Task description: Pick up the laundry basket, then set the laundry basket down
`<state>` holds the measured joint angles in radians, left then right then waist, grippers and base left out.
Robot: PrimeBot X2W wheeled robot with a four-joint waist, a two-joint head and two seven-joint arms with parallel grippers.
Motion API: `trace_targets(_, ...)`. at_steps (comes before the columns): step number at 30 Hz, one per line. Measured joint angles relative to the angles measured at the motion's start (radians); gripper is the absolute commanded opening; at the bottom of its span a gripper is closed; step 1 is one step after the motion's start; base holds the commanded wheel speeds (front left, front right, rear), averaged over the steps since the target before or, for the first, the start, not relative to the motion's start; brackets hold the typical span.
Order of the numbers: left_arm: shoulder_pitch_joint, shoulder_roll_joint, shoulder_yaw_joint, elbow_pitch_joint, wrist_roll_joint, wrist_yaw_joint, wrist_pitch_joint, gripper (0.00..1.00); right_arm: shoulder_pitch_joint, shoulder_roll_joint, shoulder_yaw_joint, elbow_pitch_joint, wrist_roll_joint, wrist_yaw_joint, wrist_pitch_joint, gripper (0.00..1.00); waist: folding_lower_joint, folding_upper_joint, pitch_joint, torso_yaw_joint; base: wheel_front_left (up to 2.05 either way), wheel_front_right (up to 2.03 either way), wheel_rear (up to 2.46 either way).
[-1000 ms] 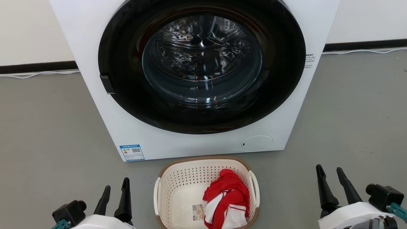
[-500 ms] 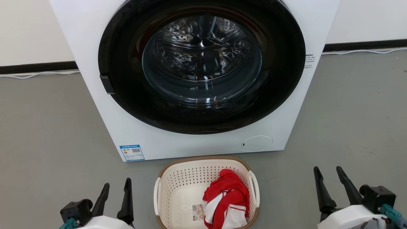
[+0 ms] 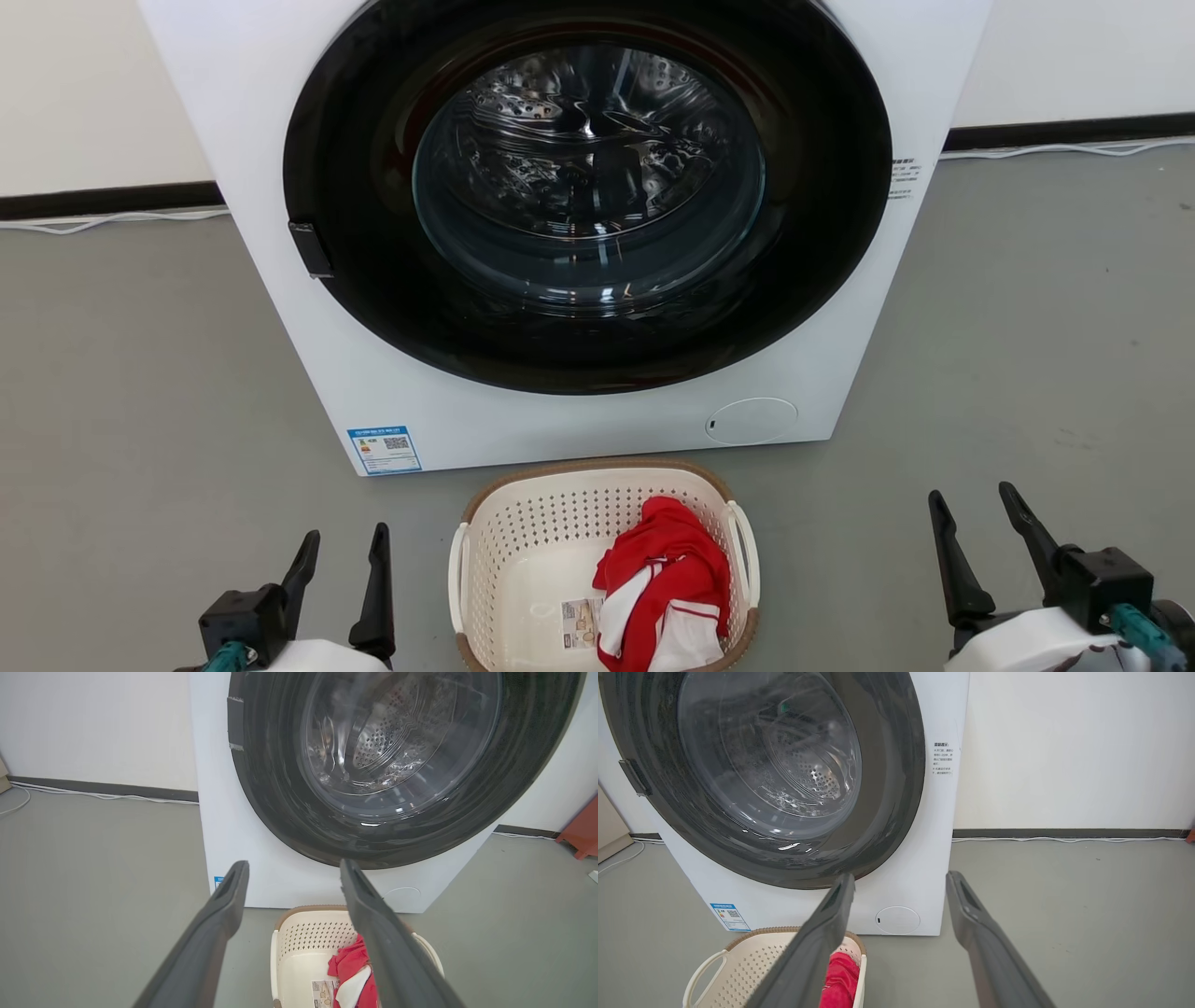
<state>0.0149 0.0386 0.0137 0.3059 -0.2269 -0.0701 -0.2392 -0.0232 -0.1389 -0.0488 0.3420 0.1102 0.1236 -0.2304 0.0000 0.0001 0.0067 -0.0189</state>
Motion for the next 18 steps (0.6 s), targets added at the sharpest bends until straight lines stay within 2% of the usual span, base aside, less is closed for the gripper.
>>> trace_targets(5, 0.0, 0.001, 0.0, 0.002, 0.052, 0.006, -0.009, 1.0, 0.0, -0.002, -0.001, 0.003, -0.057, 0.0, -0.018, 1.0, 0.0, 0.0, 0.001, -0.002, 0.0, 0.0, 0.0)
trace_targets(18, 0.001, 0.001, 0.0, 0.004, 0.053, 0.008, -0.009, 1.0, 0.0, 0.0, -0.001, 0.007, -0.058, 0.001, -0.018, 1.0, 0.0, 0.0, 0.001, -0.003, 0.0, 0.0, 0.0)
